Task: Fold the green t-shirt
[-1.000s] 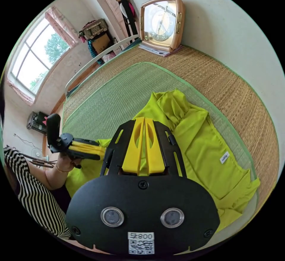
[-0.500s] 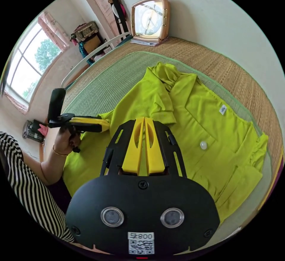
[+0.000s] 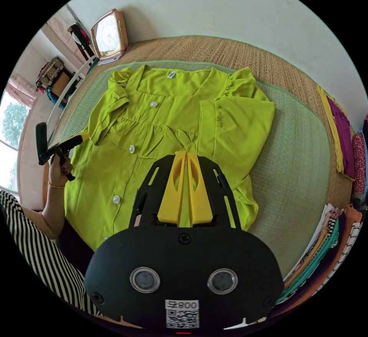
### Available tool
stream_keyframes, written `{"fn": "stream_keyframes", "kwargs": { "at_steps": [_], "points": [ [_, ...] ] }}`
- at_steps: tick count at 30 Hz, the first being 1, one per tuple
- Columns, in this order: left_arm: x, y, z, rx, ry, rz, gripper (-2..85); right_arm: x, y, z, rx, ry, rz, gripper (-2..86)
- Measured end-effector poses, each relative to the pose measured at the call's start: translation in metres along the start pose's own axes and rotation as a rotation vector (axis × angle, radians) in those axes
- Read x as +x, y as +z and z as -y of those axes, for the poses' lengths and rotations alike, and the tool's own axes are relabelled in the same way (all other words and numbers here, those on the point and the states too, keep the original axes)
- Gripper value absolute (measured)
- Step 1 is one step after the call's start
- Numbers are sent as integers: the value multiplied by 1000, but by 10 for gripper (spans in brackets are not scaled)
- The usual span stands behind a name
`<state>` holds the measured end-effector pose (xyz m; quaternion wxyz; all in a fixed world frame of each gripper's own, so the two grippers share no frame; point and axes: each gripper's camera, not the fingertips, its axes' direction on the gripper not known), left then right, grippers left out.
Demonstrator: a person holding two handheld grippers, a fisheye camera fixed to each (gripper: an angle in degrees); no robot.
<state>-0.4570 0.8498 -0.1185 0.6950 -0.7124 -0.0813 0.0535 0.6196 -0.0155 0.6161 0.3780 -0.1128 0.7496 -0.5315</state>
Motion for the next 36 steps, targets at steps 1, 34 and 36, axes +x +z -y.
{"fn": "stream_keyframes", "kwargs": {
  "at_steps": [1, 34, 36],
  "points": [
    [4, 1, 1, -18, 9, 3, 2, 2, 2, -2, -15, -4, -7, -2],
    [25, 5, -27, -187, 4, 134, 2, 115, -58, -148, 1, 201, 137, 0],
    [29, -18, -45, -155, 18, 98, 2, 121, -77, -159, 44, 212, 222, 0]
  ]
}}
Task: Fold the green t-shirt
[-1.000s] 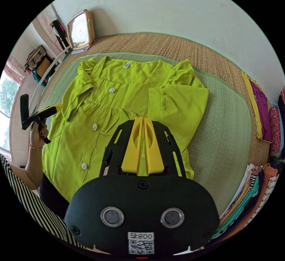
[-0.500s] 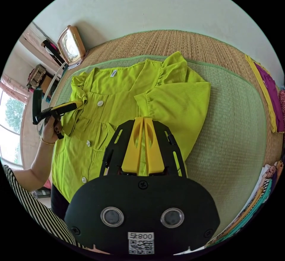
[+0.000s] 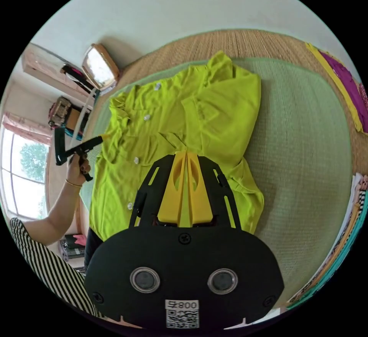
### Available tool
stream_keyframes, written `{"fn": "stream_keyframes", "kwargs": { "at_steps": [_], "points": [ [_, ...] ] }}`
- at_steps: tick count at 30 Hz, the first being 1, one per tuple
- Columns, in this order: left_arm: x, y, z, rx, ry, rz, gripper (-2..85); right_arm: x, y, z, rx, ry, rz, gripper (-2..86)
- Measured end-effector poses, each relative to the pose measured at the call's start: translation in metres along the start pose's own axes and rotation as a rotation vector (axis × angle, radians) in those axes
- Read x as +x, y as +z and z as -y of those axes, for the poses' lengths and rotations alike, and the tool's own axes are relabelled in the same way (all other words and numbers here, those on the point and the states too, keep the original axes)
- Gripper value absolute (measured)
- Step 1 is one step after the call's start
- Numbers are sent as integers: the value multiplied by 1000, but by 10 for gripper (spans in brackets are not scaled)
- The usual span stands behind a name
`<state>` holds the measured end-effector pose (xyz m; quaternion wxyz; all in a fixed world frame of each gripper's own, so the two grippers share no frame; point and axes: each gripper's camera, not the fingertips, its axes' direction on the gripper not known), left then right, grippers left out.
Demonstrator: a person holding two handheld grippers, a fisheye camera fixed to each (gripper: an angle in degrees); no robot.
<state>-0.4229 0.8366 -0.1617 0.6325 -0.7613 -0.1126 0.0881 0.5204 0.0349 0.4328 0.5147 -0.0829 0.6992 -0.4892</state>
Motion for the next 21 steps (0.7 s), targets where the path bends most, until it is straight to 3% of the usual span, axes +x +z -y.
{"fn": "stream_keyframes", "kwargs": {
  "at_steps": [6, 14, 21],
  "points": [
    [-10, -62, -117, -24, -63, -67, 7, 1, -80, -67, 47, -51, 31, 2],
    [-53, -132, -329, 14, -414, -179, 53, 72, -143, -272, 24, 209, 130, 23],
    [-66, -138, -416, 0, -530, -231, 85, 111, -154, -382, 42, 380, 217, 63]
  ]
}}
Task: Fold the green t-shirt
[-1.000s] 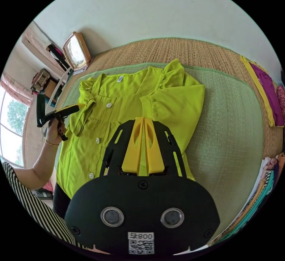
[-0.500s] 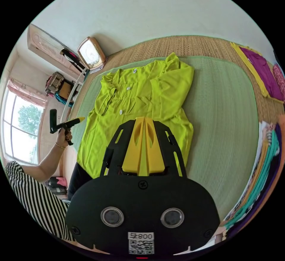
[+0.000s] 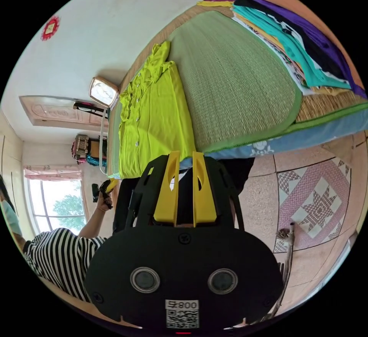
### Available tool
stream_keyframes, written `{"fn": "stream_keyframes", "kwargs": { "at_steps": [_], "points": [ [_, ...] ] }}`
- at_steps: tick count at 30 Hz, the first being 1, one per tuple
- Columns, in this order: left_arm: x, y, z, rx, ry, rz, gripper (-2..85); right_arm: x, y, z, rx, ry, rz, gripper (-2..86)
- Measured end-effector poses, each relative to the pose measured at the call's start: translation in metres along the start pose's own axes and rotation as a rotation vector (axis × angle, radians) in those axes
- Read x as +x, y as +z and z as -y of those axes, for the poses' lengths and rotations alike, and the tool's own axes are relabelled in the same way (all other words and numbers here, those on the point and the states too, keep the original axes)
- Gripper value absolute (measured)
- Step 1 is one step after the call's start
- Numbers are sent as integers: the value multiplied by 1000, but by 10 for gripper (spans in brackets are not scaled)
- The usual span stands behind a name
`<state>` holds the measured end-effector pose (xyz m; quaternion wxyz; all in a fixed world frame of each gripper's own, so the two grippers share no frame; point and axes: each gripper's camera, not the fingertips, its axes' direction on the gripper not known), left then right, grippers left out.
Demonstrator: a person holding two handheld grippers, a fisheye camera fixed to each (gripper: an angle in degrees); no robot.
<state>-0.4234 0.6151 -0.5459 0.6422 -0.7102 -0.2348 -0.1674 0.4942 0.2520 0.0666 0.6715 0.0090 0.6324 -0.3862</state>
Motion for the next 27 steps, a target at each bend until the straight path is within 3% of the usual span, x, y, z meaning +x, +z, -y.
{"fn": "stream_keyframes", "kwargs": {
  "at_steps": [4, 9, 19, 27],
  "points": [
    [-20, -4, -17, -3, -41, 40, 97, 7, -10, -22, 26, -7, 10, 82],
    [-44, -15, -34, 28, -101, 4, 108, -4, -16, -31, 28, -60, -116, 102],
    [-68, -17, -66, -76, -101, 45, 92, -11, 18, -30, -76, -88, -344, 87],
    [-84, -32, -107, -90, -94, 1, 65, -7, 13, -50, -69, -61, -342, 82]
  ]
}}
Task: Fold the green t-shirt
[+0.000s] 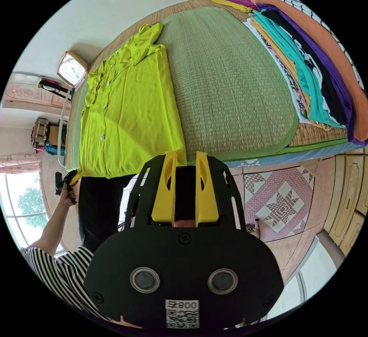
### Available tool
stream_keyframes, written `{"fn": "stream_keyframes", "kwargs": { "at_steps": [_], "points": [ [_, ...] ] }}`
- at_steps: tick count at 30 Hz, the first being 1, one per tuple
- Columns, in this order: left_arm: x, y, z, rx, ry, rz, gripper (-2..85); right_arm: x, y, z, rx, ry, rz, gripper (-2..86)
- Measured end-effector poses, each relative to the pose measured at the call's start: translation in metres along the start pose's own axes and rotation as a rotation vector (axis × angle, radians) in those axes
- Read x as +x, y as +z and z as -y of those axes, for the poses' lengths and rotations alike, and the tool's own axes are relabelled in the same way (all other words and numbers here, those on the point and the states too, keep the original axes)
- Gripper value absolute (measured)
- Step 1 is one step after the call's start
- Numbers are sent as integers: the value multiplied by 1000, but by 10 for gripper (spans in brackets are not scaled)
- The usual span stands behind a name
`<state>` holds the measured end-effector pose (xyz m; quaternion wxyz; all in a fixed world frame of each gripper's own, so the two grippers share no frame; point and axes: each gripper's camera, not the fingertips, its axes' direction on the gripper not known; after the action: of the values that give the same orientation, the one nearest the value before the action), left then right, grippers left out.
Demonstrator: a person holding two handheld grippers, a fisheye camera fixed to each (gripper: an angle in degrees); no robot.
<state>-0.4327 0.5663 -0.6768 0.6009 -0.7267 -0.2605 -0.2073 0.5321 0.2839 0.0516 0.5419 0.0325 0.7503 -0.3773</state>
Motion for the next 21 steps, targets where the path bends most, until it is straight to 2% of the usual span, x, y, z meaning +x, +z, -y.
{"fn": "stream_keyframes", "kwargs": {
  "at_steps": [6, 8, 15, 21],
  "points": [
    [-8, -14, -33, 3, 12, 7, 27, 7, -3, -16, -1, 7, -14, 58],
    [-10, -21, -46, 4, 19, 4, 19, 12, -3, -23, -15, 7, -14, 25],
    [-10, -51, -80, 57, 68, -93, 13, 31, -13, -45, -20, 2, 142, 3],
    [-5, -86, -117, 89, 159, -170, 12, 49, -64, -86, 81, -58, 320, 1]
  ]
}}
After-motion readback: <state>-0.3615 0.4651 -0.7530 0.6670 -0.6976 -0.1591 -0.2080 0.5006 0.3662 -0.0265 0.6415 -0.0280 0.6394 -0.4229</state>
